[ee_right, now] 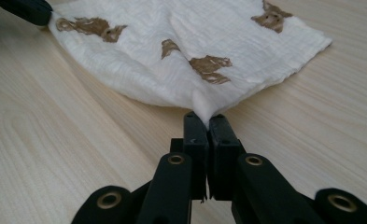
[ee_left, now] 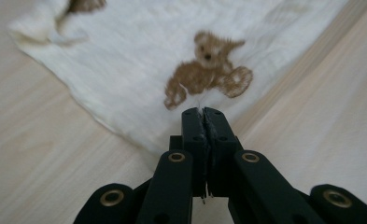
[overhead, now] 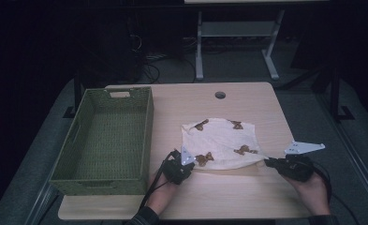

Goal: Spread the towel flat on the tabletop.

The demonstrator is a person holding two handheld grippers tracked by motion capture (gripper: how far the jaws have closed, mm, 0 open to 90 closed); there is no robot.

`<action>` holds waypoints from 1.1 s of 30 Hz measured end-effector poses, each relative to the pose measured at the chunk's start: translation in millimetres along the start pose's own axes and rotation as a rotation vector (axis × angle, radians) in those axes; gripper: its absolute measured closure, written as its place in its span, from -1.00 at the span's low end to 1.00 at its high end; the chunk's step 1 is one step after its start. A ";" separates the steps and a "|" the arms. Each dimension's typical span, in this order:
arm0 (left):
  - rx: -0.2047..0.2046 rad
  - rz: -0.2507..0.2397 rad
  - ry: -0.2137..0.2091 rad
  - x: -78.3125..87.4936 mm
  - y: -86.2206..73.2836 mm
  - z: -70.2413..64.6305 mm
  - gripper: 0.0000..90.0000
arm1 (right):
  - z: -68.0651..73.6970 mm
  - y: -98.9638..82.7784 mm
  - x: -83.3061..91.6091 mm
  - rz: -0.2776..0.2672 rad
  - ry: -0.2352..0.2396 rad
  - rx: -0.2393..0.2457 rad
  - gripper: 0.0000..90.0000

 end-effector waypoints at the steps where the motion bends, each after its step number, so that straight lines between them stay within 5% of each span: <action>1: 0.006 -0.014 -0.013 8.5 2.4 -1.7 0.96 | -0.2 0.5 5.2 -0.011 -0.005 -0.001 0.93; 6: 0.016 -0.038 -0.047 32.2 10.8 -2.5 0.95 | 3.7 0.3 13.1 -0.028 0.000 0.012 0.93; 16: 0.103 -0.005 0.004 -17.8 32.5 34.5 0.91 | -29.3 5.9 -20.8 0.025 -0.013 -0.003 0.90; 21: 0.131 -0.035 0.055 -23.3 35.3 44.9 0.50 | -51.5 3.2 -37.2 0.068 -0.103 -0.036 0.62; 33: 0.154 -0.013 0.066 -12.7 13.8 37.9 0.36 | -25.1 -10.1 -17.5 0.035 -0.036 -0.052 0.58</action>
Point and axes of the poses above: each handheld gripper's, and its own axes: x roughly backward along the jaws, y roughly out of its top, z roughly to its left, the point moved 2 cm from there along -x, roughly forward along the jaws, and after that the axes turned 15 degrees about x, right-handed, at the moved point
